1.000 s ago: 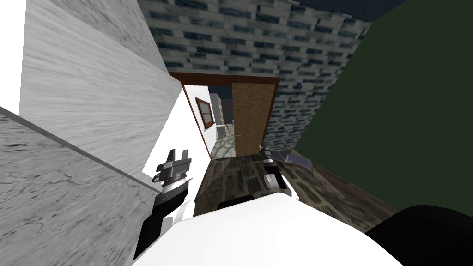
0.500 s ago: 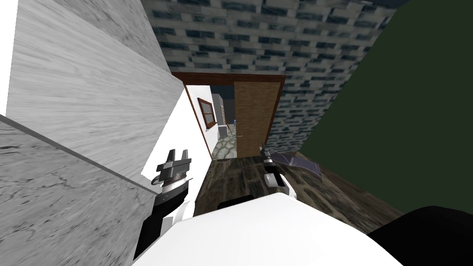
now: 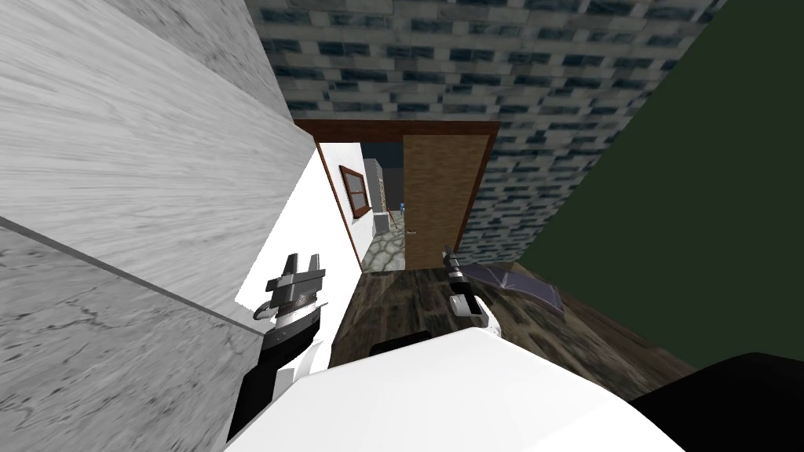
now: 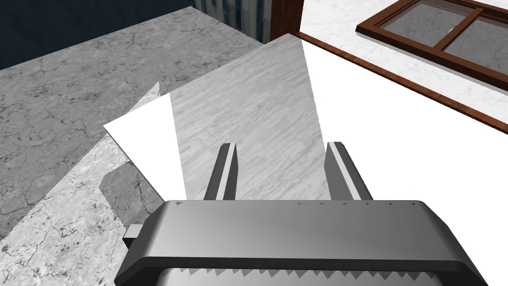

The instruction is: Pull the door open

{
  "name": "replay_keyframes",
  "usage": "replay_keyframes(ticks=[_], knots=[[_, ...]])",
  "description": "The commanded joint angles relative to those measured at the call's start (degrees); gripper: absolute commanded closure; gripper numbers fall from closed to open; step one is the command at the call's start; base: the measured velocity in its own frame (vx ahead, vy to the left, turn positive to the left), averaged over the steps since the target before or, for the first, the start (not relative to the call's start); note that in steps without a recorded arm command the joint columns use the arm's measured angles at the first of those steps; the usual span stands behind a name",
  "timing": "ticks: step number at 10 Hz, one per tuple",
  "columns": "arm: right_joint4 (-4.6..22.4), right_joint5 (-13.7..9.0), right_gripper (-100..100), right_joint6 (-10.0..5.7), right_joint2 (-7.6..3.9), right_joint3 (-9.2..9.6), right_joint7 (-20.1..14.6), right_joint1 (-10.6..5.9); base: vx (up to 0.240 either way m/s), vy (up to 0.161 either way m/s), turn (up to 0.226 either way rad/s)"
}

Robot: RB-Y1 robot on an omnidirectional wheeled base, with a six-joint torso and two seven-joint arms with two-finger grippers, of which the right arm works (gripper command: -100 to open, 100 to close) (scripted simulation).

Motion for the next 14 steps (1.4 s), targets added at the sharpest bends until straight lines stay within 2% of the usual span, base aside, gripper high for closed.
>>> replay_keyframes(ticks=[1,6,7,14], knots=[[2.9,0.3,-100,-0.77,-0.4,-1.1,-0.4,-1.17,0.108,0.0,0.061],[12.0,1.6,-100,-3.32,-1.06,-4.29,-1.2,-4.88,0.095,0.001,0.074],[12.0,1.6,-100,-3.32,-1.06,-4.29,-1.2,-4.88,0.077,-0.002,0.022],[24.5,3.3,-100,-6.95,-1.67,-8.8,-2.3,-10.14,0.092,-0.006,0.069]])
